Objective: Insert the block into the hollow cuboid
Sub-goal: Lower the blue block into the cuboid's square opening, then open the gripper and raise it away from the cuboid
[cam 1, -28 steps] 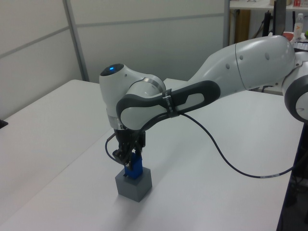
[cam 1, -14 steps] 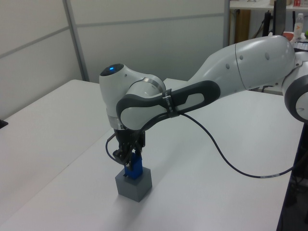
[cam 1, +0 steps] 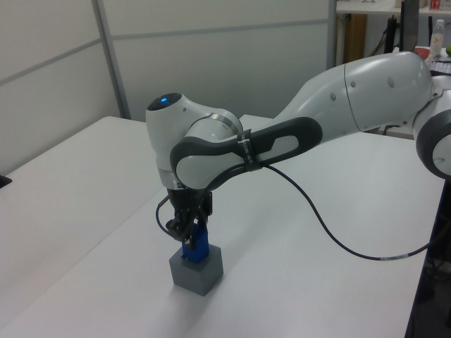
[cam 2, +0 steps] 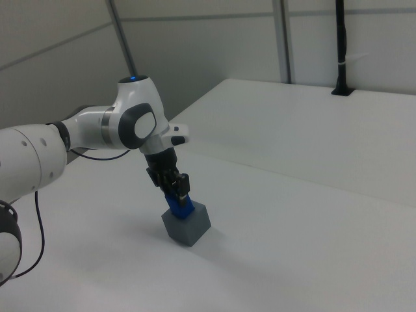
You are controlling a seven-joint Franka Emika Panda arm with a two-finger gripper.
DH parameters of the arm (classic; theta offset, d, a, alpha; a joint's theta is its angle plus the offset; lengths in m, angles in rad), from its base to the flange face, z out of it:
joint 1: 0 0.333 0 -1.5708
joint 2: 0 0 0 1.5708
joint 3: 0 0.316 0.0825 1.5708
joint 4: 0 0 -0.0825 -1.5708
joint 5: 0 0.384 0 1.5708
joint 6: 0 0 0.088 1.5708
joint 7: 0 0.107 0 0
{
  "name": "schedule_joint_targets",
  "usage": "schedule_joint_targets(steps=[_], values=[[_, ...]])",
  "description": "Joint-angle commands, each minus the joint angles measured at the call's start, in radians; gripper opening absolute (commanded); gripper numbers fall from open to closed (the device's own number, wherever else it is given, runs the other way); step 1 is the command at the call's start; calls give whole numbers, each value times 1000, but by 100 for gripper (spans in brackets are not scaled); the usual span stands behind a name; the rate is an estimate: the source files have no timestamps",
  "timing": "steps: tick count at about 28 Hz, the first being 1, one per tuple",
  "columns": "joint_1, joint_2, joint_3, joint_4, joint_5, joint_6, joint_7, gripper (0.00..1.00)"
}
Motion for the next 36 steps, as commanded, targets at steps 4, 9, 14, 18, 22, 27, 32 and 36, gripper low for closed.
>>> schedule_joint_targets(steps=[4, 9, 14, 18, 22, 27, 32, 36], values=[[4, 26, -1, -13, 34, -12, 107, 26], [6, 26, -1, -13, 34, -12, 132, 33], [6, 26, -1, -13, 21, -14, 130, 100], [3, 11, -4, -6, 19, -18, 123, 100], [-7, -59, -12, -10, 19, -31, 113, 100], [-48, -157, -14, -12, 19, -148, 41, 100], [-102, -272, -15, -18, 21, -266, -31, 100], [-151, -357, -23, -43, 24, -314, -106, 100]])
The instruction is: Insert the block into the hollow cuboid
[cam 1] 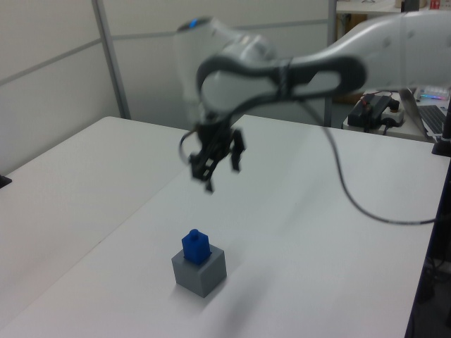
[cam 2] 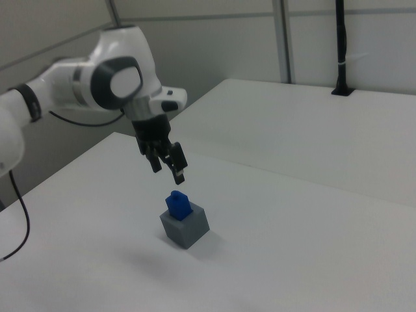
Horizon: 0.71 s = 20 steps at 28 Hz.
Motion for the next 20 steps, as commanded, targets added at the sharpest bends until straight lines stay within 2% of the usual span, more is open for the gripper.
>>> schedule_joint_targets(steps=[1, 5, 7, 20], values=[[-72, -159, -19, -79, 14, -68, -145, 100], [-82, -243, -40, -150, 14, -81, -193, 100], [-82, -260, -51, -172, 14, -78, -193, 100], [-80, -236, -67, -167, 16, -69, -193, 100]])
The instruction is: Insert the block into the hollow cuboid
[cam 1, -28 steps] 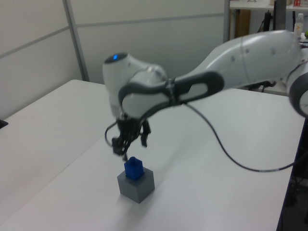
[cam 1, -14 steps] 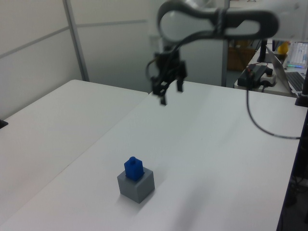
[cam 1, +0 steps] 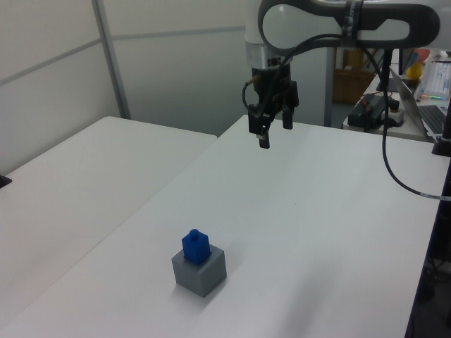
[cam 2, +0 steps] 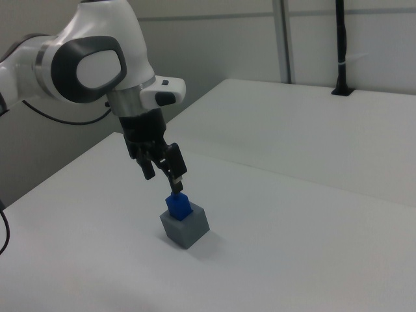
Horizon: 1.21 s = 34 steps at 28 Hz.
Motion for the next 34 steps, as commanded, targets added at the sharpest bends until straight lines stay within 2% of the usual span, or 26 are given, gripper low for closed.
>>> schedule_joint_targets(steps=[1, 34], values=[[10, 3, -13, -19, 16, 23, -16, 100], [8, 25, -14, -4, 19, 44, -18, 100]])
